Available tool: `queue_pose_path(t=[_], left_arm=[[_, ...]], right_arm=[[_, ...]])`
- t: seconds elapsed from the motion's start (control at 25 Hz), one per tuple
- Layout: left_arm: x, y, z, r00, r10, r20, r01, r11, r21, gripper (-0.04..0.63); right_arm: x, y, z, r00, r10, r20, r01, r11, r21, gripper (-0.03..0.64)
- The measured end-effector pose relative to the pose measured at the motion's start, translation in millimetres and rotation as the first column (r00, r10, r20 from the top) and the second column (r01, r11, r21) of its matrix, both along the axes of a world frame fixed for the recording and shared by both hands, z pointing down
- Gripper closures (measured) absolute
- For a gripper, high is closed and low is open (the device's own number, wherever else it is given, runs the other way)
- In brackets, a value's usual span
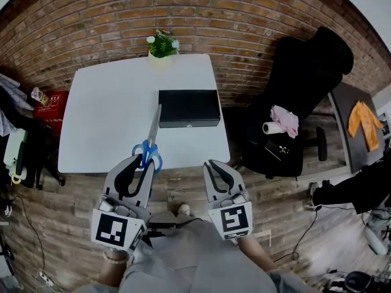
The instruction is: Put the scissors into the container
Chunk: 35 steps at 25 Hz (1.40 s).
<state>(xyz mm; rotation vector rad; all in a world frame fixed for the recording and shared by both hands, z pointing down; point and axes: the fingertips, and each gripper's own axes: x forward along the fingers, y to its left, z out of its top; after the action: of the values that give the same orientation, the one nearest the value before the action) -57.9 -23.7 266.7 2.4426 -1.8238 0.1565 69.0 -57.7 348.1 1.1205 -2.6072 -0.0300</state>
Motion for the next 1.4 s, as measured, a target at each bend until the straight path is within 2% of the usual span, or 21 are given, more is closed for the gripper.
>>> queue_pose_path(t=[0.36,0.64,0.88,1.4], left_arm=[[-4,-30,12,1.0,0.025,0.015,-0.025,0.999,-0.02,0.499],[-19,-76,23,0.998,0.046,0.035,-0.045,0.998,-0.041,0.499],[-39,-108,35,0.999,0.053,-0.006,-0.053,0.996,-0.072,0.499],[-78,-164,67,0.996,0.087,-0.025,-0.09,0.985,-0.146,0.499]], right_arm=[[-9,-39,48,0.998,0.061,0.013,-0.059,0.991,-0.117,0.558],[-25,-84,76,0.996,0.088,-0.021,-0.091,0.979,-0.181,0.558],[-46,-121,102,0.992,0.11,-0.058,-0.12,0.969,-0.215,0.558],[-75,-182,177,0.978,0.138,-0.159,-0.183,0.93,-0.318,0.52]])
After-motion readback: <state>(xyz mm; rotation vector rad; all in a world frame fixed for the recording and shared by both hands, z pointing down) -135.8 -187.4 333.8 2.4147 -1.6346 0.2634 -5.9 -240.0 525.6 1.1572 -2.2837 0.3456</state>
